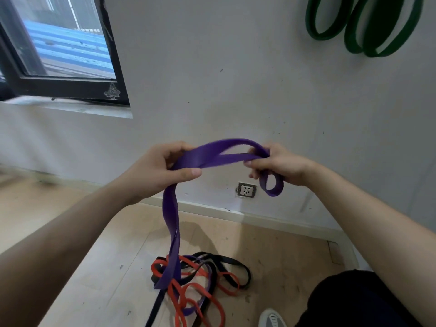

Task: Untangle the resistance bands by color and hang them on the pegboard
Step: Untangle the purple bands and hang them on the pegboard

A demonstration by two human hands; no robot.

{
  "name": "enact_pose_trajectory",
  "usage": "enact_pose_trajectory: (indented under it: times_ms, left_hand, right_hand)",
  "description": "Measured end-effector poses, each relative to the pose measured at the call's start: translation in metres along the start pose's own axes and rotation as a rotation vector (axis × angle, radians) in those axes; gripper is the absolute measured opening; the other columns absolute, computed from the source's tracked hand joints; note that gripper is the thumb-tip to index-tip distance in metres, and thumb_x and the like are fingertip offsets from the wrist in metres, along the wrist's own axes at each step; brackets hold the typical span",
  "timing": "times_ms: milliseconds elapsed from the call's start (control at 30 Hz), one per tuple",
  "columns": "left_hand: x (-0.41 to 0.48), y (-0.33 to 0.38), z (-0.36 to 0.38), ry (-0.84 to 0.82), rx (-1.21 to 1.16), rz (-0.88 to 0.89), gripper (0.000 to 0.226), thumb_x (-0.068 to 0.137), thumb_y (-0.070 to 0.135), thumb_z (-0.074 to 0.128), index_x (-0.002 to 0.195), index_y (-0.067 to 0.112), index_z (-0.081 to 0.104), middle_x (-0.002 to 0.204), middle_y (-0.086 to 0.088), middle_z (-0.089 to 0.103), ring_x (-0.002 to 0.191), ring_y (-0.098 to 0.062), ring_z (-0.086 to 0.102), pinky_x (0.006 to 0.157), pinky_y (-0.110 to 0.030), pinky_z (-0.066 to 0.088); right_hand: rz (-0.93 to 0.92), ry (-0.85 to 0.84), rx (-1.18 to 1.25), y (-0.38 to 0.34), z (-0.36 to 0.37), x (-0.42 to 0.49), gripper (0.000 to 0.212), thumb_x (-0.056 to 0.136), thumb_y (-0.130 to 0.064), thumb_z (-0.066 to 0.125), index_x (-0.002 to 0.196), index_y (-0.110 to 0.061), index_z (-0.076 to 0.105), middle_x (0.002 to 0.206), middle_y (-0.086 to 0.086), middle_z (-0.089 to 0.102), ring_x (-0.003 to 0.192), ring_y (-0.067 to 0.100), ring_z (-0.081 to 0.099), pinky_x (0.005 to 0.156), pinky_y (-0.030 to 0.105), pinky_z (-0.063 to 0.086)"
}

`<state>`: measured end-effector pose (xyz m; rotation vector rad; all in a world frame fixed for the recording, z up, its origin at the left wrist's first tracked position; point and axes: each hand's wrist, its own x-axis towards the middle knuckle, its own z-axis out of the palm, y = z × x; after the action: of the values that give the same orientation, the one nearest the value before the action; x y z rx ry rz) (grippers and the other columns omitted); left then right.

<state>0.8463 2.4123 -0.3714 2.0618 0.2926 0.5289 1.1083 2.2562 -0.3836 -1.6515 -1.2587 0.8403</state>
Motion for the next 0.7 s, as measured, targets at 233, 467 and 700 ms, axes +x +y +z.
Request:
enact_pose_trajectory:
  times_ms: [233,467,700]
  left_hand:
    - [-0.008,-0.016,0.003,-0.079,0.122,-0.089,0.007,0.102,0.011,0.057,0.101,0.010,0.050,0.088,-0.012,0.076,0.080,-0.030,0.076,0.070,-0.047,0.063]
    - [-0.003,-0.019,0.012,0.099,0.139,-0.081,0.019,0.103,0.005,0.050,0.097,0.022,0.044,0.103,-0.003,0.073,0.084,-0.024,0.075,0.082,-0.044,0.063]
    - [-0.004,-0.022,0.047,-0.023,-0.144,-0.260,0.046,0.084,0.021,0.080,0.117,0.016,0.047,0.112,-0.009,0.069,0.101,-0.026,0.071,0.088,-0.039,0.060]
  right_hand:
    - [-0.034,-0.026,0.270,-0.009,-0.003,-0.003,0.024,0.080,-0.009,0.077,0.099,-0.004,0.063,0.057,0.002,0.039,0.050,0.012,0.039,0.060,0.029,0.052]
    - [-0.190,0.125,0.253,-0.027,0.004,-0.005,0.019,0.082,-0.017,0.075,0.089,-0.006,0.062,0.058,0.001,0.042,0.049,0.012,0.040,0.056,0.031,0.047]
    - [-0.286,0.276,0.253,-0.039,0.018,-0.003,0.006,0.087,-0.014,0.074,0.086,-0.012,0.068,0.058,-0.007,0.050,0.048,0.011,0.040,0.053,0.031,0.044]
